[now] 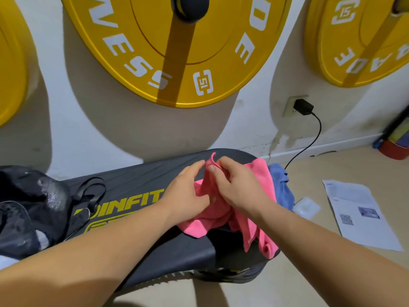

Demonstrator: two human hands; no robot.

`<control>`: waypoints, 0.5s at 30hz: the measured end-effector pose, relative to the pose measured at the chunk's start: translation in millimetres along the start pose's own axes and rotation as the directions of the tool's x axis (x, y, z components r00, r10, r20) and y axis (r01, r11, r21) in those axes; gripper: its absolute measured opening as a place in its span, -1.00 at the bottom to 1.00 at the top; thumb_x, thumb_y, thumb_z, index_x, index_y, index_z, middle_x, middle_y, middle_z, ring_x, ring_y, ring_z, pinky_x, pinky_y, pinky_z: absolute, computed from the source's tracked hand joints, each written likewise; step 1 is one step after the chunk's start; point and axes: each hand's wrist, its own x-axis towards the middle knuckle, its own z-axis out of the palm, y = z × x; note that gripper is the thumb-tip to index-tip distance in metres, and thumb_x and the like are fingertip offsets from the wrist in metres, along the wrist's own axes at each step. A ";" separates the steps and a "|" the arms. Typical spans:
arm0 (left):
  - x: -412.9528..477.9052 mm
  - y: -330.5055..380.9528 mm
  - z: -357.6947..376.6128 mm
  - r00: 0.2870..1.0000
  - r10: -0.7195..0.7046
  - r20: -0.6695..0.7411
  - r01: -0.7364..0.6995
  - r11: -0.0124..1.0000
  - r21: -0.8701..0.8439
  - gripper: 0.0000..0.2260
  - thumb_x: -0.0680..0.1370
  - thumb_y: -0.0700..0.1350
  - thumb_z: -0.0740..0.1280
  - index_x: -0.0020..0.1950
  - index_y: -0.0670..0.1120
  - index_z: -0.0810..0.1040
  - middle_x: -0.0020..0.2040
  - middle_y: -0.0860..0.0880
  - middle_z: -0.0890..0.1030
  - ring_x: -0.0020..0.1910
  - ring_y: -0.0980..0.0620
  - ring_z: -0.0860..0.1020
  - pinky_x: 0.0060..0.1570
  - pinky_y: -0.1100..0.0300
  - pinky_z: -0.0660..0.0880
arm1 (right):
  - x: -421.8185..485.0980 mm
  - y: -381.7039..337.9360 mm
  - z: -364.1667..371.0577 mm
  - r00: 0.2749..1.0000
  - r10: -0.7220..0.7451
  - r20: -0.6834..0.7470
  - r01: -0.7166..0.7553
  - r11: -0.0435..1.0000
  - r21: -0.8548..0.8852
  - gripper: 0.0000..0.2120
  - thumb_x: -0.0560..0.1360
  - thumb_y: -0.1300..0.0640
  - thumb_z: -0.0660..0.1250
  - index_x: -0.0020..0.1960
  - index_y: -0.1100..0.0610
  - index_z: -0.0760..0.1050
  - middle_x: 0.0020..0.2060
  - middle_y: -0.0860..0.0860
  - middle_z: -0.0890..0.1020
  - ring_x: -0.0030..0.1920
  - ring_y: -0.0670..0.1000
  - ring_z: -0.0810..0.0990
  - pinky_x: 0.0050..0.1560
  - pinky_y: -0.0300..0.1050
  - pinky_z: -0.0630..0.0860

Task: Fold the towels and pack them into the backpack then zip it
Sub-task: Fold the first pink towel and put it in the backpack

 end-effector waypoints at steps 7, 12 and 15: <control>-14.3 5.8 -43.8 0.946 -0.238 0.222 0.282 0.939 -0.197 -0.68 0.21 -0.02 0.61 -0.09 -0.04 0.70 -0.14 -0.10 0.76 -0.13 -0.12 0.72 -0.02 -0.06 0.67 | 19.4 -76.2 -3.7 0.985 0.001 -0.174 0.070 0.914 0.400 -0.68 0.67 0.03 0.22 -0.18 0.20 0.38 -0.39 -0.12 0.38 -0.34 -0.15 0.35 -0.28 -0.29 0.34; -57.5 1.0 -107.5 0.953 -0.177 0.246 0.244 0.930 -0.276 -0.76 0.33 -0.26 0.57 -0.03 -0.17 0.69 -0.12 -0.18 0.75 -0.12 -0.17 0.72 0.03 -0.07 0.66 | 29.1 -118.7 -13.9 0.955 0.029 -0.294 0.107 0.894 0.436 -0.69 0.68 -0.05 0.18 -0.12 0.14 0.42 -0.37 -0.11 0.42 -0.31 -0.15 0.39 -0.25 -0.23 0.37; -91.5 6.0 -157.4 0.956 -0.174 0.236 0.228 0.948 -0.222 -0.82 0.41 -0.21 0.57 -0.03 -0.19 0.69 -0.19 -0.18 0.71 -0.27 -0.09 0.63 -0.19 0.04 0.57 | 31.2 -147.9 -22.5 0.935 0.056 -0.351 0.113 0.888 0.445 -0.71 0.69 -0.06 0.16 -0.11 0.09 0.44 -0.35 -0.12 0.47 -0.31 -0.19 0.44 -0.29 -0.37 0.36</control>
